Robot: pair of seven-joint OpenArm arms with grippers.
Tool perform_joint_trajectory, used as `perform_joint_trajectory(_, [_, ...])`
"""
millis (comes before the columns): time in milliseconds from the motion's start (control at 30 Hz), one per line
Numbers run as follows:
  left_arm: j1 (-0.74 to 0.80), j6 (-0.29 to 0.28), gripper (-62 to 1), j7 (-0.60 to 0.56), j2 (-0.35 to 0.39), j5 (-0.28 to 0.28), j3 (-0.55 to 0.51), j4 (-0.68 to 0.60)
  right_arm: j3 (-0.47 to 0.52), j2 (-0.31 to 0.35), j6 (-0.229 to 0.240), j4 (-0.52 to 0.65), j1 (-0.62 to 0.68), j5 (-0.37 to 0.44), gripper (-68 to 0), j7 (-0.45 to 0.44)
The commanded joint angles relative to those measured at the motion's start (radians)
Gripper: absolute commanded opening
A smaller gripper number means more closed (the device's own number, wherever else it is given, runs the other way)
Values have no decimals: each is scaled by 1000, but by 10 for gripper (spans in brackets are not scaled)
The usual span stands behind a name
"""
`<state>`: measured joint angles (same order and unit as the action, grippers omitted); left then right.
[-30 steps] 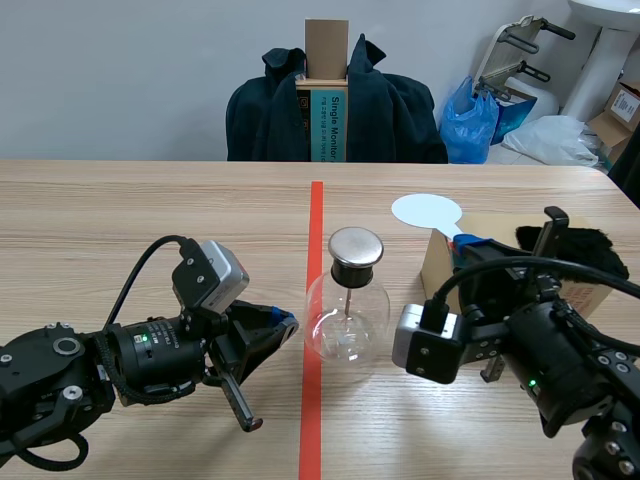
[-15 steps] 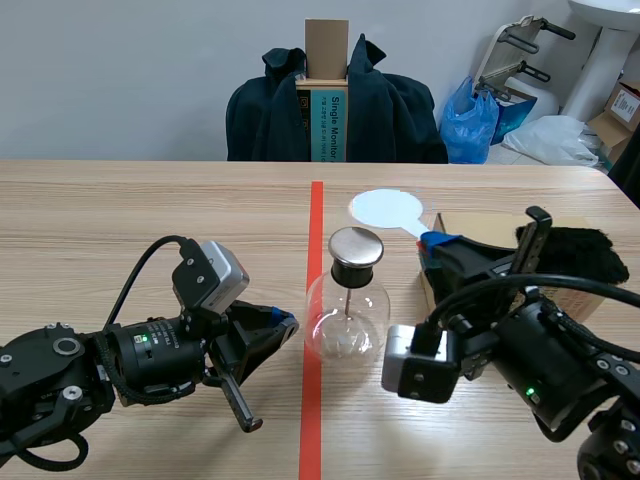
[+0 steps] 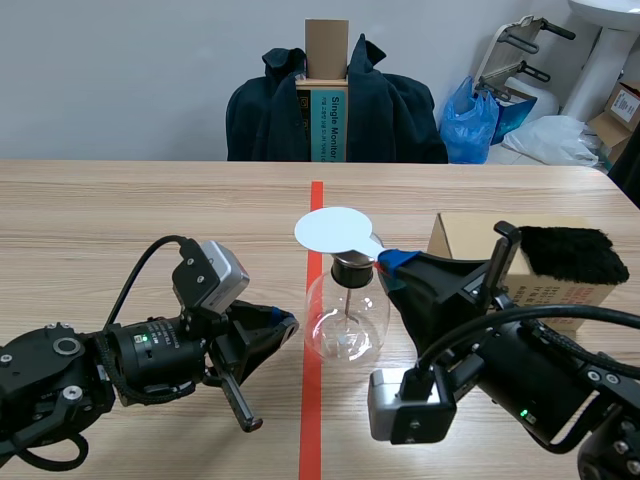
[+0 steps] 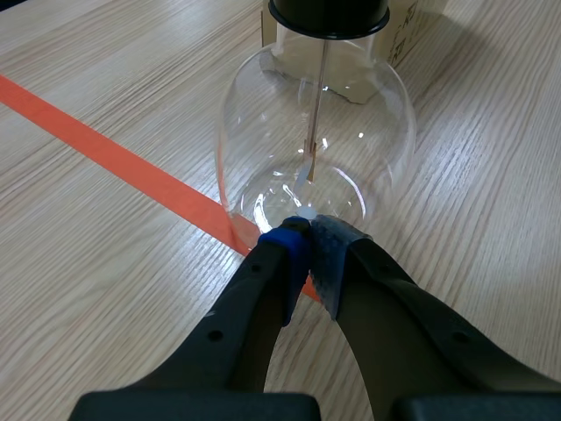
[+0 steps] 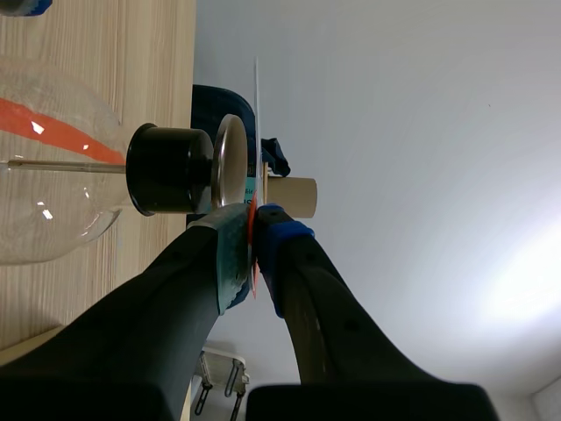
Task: Do the electroscope experiment.
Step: 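Move the plate toward and away from the electroscope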
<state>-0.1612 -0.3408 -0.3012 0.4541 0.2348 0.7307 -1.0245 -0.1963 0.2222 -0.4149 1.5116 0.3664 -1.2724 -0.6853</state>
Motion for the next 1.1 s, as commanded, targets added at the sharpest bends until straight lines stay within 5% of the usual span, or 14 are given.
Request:
perform_joint_trajectory(0, [-8, -1, -591, -17, -8, 7, -9, -15, 6, 8, -14, 17, -3, 7, -668, -6])
perform_joint_trajectory(500, [-8, -1, -591, -17, -8, 7, -9, -15, 6, 8, -14, 17, -3, 7, -668, 6])
perform_joint_trajectory(1067, [-8, -1, -591, -17, -8, 7, -9, -15, 6, 8, -14, 17, 0, 7, -668, 333])
